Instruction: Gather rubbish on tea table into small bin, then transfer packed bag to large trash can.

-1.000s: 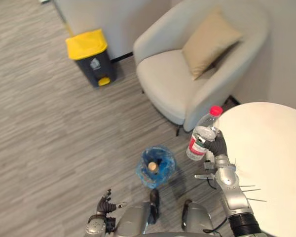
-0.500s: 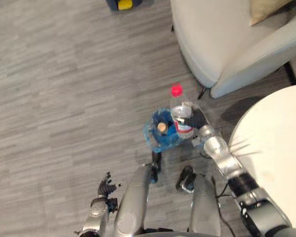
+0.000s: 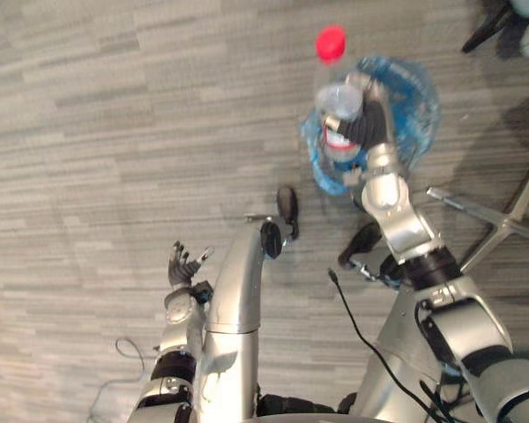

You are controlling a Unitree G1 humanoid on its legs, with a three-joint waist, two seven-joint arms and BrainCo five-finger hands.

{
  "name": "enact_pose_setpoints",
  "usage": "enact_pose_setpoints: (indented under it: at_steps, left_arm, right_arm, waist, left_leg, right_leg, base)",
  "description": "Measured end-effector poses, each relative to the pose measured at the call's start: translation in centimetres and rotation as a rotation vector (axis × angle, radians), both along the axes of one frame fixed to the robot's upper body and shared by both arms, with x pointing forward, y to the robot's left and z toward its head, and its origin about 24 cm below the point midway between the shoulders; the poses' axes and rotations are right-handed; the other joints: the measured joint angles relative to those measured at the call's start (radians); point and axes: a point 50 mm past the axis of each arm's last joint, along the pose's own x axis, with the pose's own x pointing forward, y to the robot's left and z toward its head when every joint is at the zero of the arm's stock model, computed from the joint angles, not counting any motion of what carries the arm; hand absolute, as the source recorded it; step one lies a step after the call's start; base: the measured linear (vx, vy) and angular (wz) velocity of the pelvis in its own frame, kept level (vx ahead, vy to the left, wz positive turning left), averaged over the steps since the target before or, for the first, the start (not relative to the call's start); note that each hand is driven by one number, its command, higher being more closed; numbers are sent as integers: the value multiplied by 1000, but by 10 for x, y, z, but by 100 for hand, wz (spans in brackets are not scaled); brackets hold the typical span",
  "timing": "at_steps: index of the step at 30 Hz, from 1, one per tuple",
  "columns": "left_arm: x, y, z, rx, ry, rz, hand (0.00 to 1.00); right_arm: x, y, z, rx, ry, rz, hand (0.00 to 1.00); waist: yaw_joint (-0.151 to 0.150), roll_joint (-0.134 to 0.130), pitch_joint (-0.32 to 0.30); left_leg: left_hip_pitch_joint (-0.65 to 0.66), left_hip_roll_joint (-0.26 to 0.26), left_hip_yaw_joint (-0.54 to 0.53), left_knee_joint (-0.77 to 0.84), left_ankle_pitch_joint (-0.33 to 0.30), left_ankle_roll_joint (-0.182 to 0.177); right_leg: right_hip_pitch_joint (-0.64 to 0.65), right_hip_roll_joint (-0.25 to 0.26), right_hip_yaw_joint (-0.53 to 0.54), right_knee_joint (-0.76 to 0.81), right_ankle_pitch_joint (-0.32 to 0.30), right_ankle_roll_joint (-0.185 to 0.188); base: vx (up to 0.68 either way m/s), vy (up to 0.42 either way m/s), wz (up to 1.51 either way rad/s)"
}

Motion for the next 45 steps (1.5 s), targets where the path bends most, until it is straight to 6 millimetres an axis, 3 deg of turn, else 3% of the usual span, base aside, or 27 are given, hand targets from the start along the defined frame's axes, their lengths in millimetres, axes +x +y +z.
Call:
enact_pose_setpoints:
  at_steps: [6, 7, 14, 21, 30, 36, 41, 42, 45]
  left_arm:
    - [1, 1, 4, 5, -18, -1, 0]
    - [1, 1, 4, 5, -18, -1, 0]
    - [-2, 5, 2, 26, -9, -5, 0]
    - [-2, 12, 6, 58, -20, -11, 0]
    - [-3, 24, 9, 123, -16, -12, 0]
    - [-3, 24, 9, 133, -14, -15, 0]
    - [-3, 24, 8, 133, -8, -12, 0]
    - [-2, 23, 8, 133, -14, -11, 0]
    - [0, 22, 11, 137, -29, -16, 0]
  right_arm:
    - [3, -25, 14, 58, -51, -110, 100]
    - [5, -32, 13, 78, -37, -134, 0]
    - [8, -45, 8, 144, -9, -171, 0]
    - [5, -42, -18, 142, 46, -166, 0]
    - [-8, -11, -64, -155, 118, -104, 0]
    - [-1, 2, -107, -404, 260, -100, 0]
    - [10, 2, -120, -507, 342, -127, 0]
    - [13, 1, -120, -522, 356, -135, 100]
    - [22, -4, -122, -561, 413, -161, 100]
  waist:
    - [-3, -1, 0]
    - [-4, -1, 0]
    - [-28, -3, -1]
    - [-39, -16, -8]
    - [-62, -84, -44]
    - [-61, -89, -47]
    - [-59, -89, -47]
    - [-60, -88, -48]
    - [-59, -87, -48]
  left_leg:
    - [-31, -2, 0, 2, 4, 2]
    - [-34, -1, -1, 2, 6, 6]
    - [-36, 12, -9, 4, 8, 10]
    - [-37, 37, -13, 13, 6, 5]
    - [-13, 47, -17, -2, 12, -5]
    - [12, 36, -16, -55, 26, -28]
    - [-1, 34, -22, -57, 27, -28]
    - [-8, 32, -26, -57, 27, -30]
    - [-43, 20, -41, -56, 32, -36]
  right_leg:
    - [-35, -2, 2, 9, 4, 1]
    - [-38, -2, 2, 11, 3, -1]
    - [-38, 13, -4, 12, -3, -10]
    - [-38, 38, -5, 9, -2, -12]
    - [-11, 54, -13, -14, 1, -17]
    - [16, 54, -29, -62, 18, -20]
    - [7, 54, -34, -61, 19, -26]
    - [1, 54, -36, -61, 18, -27]
    - [-25, 48, -45, -53, 13, -31]
  base:
    - [-66, -13, 2]
    - [-55, -23, 2]
    - [-58, -16, -3]
    - [-86, 5, -9]
    - [-71, 15, -4]
    - [-55, 23, 3]
    - [-59, 24, 3]
    - [-74, 31, 6]
    - [-55, 24, 12]
